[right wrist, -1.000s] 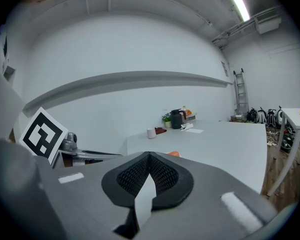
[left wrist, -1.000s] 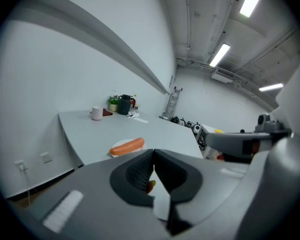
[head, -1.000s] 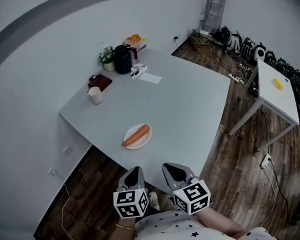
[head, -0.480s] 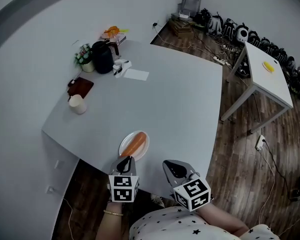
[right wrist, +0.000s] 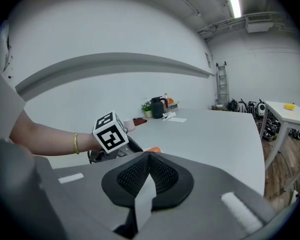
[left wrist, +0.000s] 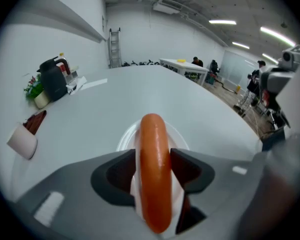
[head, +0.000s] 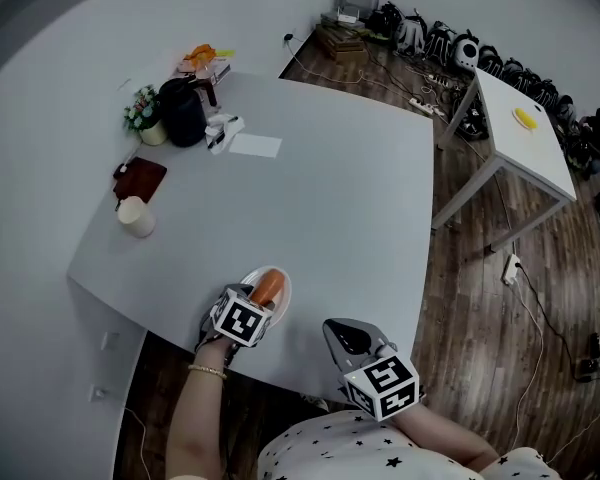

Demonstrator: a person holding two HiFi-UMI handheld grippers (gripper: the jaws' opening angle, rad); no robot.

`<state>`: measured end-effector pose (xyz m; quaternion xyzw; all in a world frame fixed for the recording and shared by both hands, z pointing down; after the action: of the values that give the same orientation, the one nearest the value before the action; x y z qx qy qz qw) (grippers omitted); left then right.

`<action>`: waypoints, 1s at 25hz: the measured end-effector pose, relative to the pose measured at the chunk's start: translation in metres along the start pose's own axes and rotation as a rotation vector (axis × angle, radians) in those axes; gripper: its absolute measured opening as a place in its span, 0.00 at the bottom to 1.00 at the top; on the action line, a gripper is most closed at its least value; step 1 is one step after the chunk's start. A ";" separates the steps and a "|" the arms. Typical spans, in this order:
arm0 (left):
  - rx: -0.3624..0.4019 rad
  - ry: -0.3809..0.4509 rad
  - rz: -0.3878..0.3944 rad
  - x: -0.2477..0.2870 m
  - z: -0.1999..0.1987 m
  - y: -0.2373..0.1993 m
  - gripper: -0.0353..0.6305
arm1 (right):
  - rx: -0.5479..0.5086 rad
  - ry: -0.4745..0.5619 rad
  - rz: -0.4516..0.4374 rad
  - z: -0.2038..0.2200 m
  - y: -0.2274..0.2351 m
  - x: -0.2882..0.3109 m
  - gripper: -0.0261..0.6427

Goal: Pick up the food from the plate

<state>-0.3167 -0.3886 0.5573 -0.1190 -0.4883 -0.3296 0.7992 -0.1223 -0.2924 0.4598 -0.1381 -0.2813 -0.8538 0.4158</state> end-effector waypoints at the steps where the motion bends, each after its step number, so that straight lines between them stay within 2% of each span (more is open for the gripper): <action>1: 0.008 -0.026 0.024 0.007 0.000 -0.001 0.39 | 0.000 0.000 0.003 0.000 0.000 0.000 0.04; 4: -0.003 -0.071 0.073 0.018 0.002 -0.004 0.38 | 0.001 0.000 0.005 -0.001 0.001 0.001 0.04; 8: -0.032 -0.065 0.085 0.018 0.002 -0.004 0.38 | -0.009 0.003 0.001 -0.003 0.000 0.007 0.04; 11: -0.037 -0.021 0.049 0.016 0.001 -0.003 0.37 | -0.021 0.005 -0.015 -0.005 -0.004 0.010 0.04; 14: -0.093 0.016 -0.008 0.014 0.006 -0.002 0.37 | -0.028 0.007 -0.032 -0.005 -0.010 0.011 0.04; 17: -0.171 0.111 -0.044 -0.004 0.005 -0.002 0.37 | -0.029 0.010 -0.042 -0.004 -0.012 0.010 0.04; 25: -0.373 0.511 -0.193 -0.099 -0.010 0.046 0.37 | -0.026 0.040 -0.045 -0.004 -0.009 0.004 0.04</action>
<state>-0.3106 -0.3184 0.4729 -0.1296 -0.2123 -0.5068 0.8254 -0.1317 -0.2923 0.4554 -0.1197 -0.2649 -0.8690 0.4003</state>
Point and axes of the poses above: the fingertips, and each gripper's own axes: x forward along the fingers, y to its right, z out of its underside, the point moved 8 cm from there along -x, backward along the fingers, and after that the axes turned 13 degrees about x, right-handed, at the moved point
